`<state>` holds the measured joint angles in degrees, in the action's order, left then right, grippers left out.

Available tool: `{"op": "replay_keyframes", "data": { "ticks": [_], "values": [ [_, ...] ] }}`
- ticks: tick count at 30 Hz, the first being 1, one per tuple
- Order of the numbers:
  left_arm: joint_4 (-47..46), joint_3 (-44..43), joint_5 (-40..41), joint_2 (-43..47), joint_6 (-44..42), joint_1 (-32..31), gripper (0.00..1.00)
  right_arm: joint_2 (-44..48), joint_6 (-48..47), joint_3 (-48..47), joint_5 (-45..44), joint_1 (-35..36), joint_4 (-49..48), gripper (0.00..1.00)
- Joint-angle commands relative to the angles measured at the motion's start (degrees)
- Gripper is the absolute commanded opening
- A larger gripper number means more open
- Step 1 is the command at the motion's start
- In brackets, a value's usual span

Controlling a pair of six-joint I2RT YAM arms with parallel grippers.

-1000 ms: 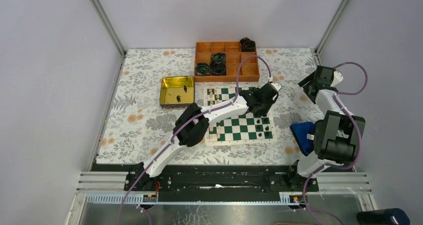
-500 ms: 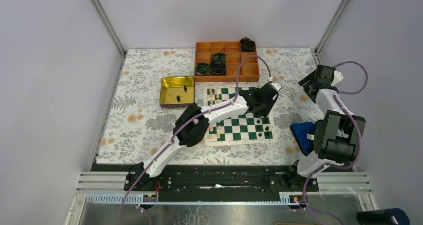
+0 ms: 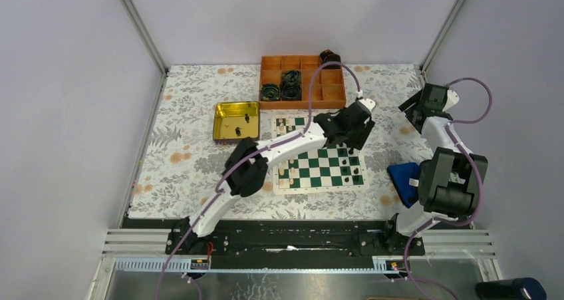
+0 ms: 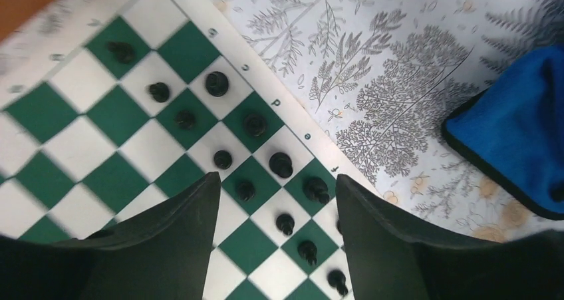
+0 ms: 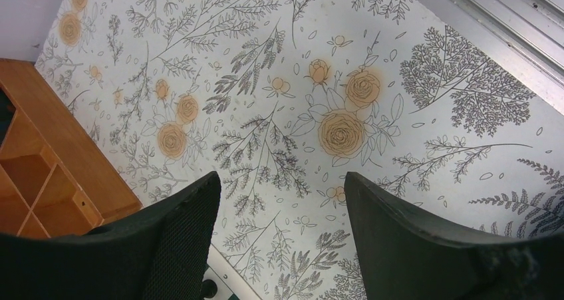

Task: Set up the chess pieces on the board
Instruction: Pick up the chess piece from the storage box.

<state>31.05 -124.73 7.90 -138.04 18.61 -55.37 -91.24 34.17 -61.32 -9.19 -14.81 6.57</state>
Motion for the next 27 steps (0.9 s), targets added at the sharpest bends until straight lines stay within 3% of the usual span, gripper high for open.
{"op": "replay_keyframes", "data": {
  "ticks": [1,8,15,22,27],
  "values": [
    [-0.09,3.19,7.76,12.56,-1.04,-0.22,0.73,2.27,-2.60,-2.69,2.68,0.17,-2.36,0.75],
    [0.10,21.22,21.46,34.80,0.92,2.79,0.87,0.83,-10.83,-12.21,3.98,8.14,3.01,0.74],
    [1.29,39.27,28.35,53.95,8.18,9.52,0.98,-10.59,-17.48,-34.86,7.99,23.89,15.30,0.73],
    [4.28,51.78,30.42,67.13,14.57,13.64,0.99,-25.46,-22.12,-57.10,9.10,40.24,27.97,0.73],
    [7.04,57.43,30.53,73.71,19.21,13.98,0.99,-34.58,-23.96,-67.53,11.27,49.50,31.43,0.73]
  ]
}}
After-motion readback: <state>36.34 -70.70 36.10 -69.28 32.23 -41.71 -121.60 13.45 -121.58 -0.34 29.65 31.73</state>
